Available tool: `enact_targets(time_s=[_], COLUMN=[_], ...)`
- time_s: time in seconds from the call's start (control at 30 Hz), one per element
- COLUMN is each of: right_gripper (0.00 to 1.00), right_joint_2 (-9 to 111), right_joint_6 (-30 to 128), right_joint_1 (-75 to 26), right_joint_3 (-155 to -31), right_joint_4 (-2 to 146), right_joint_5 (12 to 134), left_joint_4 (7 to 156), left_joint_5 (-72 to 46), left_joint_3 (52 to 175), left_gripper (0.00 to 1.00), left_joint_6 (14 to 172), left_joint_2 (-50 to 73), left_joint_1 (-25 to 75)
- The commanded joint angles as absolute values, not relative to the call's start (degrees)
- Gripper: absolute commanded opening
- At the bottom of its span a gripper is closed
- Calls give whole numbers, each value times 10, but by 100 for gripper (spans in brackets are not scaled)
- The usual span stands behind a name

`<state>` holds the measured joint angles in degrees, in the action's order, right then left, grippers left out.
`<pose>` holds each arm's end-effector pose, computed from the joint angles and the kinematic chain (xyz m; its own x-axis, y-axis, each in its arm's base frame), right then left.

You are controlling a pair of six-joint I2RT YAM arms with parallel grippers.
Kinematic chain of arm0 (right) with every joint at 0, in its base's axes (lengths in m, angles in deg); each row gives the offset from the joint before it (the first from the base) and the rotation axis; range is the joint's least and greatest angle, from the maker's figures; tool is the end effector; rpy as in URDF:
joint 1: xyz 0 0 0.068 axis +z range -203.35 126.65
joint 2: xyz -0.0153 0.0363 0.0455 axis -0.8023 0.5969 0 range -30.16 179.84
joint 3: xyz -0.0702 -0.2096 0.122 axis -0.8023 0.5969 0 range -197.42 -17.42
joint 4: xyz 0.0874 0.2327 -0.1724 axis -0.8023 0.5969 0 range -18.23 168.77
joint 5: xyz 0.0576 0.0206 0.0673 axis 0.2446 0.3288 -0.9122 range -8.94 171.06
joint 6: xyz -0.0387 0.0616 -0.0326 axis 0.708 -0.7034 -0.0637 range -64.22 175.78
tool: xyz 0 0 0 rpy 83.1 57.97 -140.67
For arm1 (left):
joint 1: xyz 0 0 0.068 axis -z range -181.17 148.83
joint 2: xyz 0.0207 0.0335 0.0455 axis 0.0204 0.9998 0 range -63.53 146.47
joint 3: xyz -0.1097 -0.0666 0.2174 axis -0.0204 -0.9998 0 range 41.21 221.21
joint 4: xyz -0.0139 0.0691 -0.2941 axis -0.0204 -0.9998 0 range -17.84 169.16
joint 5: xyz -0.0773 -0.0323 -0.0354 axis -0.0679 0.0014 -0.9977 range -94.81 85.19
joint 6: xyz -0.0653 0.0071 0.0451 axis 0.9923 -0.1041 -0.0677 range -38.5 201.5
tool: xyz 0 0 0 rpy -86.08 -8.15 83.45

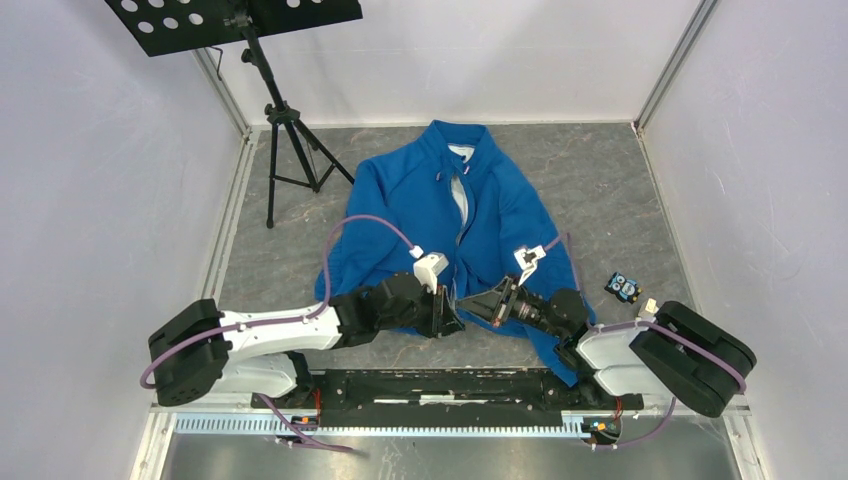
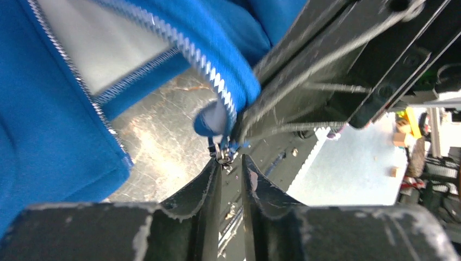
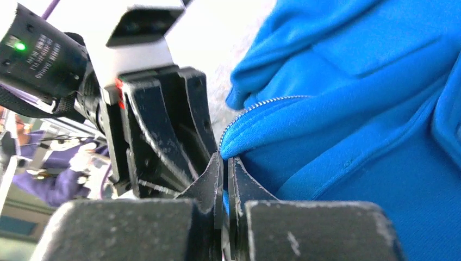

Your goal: Zip up the jacket

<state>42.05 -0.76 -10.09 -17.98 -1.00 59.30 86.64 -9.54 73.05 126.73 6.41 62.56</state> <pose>0.1509 0.1770 0.0927 -0.7483 0.3597 -0.5574 -0.5117 0.2217 0.8301 0.1380 -0.2922 0.1384 -0.8155 0.0537 -0.5763 0.4915 0.5901 -0.6405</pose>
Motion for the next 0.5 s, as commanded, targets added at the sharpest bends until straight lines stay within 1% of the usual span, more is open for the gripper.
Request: enact_targets(time_s=[0.0,0.03,0.1,0.2,0.27,0.33,0.4,0.47], right_gripper=[0,0,0,0,0,1,0,0], right_joint_2=[450,457,459,443,421,397,366,335], right_joint_6=[119,135,159,209,259,313,361,398], right_joint_1=[-99,-99,-99,-100,-100,-100,-101,-101], right_joint_3=[-74,-72,-75,-80,-70,-58,-66,-69], right_joint_4=[-246,-273,-278,-269,-270,-258,-192,-143], right_joint_5=[608,604,592,566,541,520,495,468], left_joint_4=[936,955,976,952,923,890,838,781], left_joint_5=[-145,-156,-171,-158,-134,-107,-76,-51], left_joint_3=[714,710,700,683,666,646,639,643], left_gripper=[30,32,37,43,54,70,80,86], left_joint_6=[1318,1327,1342,1340,1333,1328,1323,1311], left_joint_2=[64,63,60,21,-27,-85,-143,-193], left_joint_1=[632,632,632,632,631,631,629,627])
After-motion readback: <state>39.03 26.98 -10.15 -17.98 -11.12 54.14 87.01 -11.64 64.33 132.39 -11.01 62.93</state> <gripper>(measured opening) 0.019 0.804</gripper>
